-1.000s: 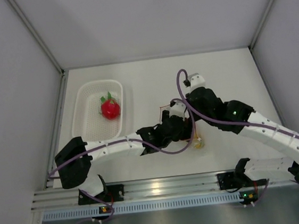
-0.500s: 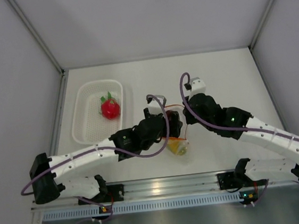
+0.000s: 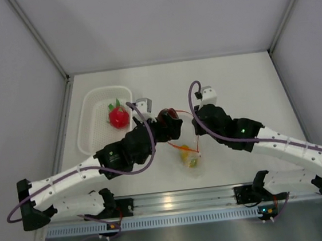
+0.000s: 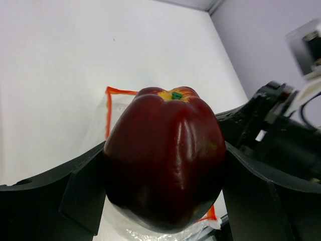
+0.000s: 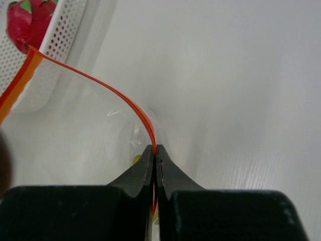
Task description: Open the zip-top bag and remove the fake food
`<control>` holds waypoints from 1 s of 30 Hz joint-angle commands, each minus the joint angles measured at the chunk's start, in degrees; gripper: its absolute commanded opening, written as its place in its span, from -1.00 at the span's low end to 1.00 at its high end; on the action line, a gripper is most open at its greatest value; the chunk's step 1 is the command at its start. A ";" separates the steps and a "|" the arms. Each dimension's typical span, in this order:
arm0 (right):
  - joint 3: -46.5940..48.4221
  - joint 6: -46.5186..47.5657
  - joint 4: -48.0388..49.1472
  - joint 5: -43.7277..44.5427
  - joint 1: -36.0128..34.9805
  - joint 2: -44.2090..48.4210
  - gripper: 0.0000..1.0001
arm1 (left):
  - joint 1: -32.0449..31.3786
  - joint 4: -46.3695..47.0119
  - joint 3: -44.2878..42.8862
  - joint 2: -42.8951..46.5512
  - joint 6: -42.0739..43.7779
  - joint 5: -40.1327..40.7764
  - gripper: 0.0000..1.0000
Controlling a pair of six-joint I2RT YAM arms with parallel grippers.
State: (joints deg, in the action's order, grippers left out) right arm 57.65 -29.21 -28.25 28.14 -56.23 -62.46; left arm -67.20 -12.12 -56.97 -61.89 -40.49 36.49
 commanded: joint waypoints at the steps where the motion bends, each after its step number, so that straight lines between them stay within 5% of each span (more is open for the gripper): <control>1: 2.55 -1.46 -0.22 7.25 -0.46 -2.23 -1.00 | 0.14 -1.66 -2.00 6.33 1.55 4.26 -1.00; 7: 3.17 -2.34 -0.93 10.09 -0.11 -2.59 -1.00 | 2.15 -22.40 -6.04 6.52 -3.54 21.68 -1.00; 14: 3.79 -1.29 -1.10 10.09 -0.11 0.23 -1.00 | 33.65 -23.56 -0.08 3.89 0.32 7.12 -1.00; 24: 3.70 0.38 -1.63 9.65 -0.11 0.84 -1.00 | 55.15 -23.48 -2.35 -14.37 5.15 -1.06 -0.94; 27: 3.70 0.65 -1.28 9.30 -0.02 0.67 -1.00 | 58.58 -23.48 -3.67 -19.30 6.12 -4.40 -0.71; 30: 3.70 0.74 -0.84 8.42 -0.11 0.23 -1.00 | 59.81 -23.30 -4.11 -21.95 5.95 -4.94 -0.02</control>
State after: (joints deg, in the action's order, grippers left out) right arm 58.63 -29.36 -29.58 36.36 -56.18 -62.78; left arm -8.43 -34.98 -58.28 -82.96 -35.79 33.63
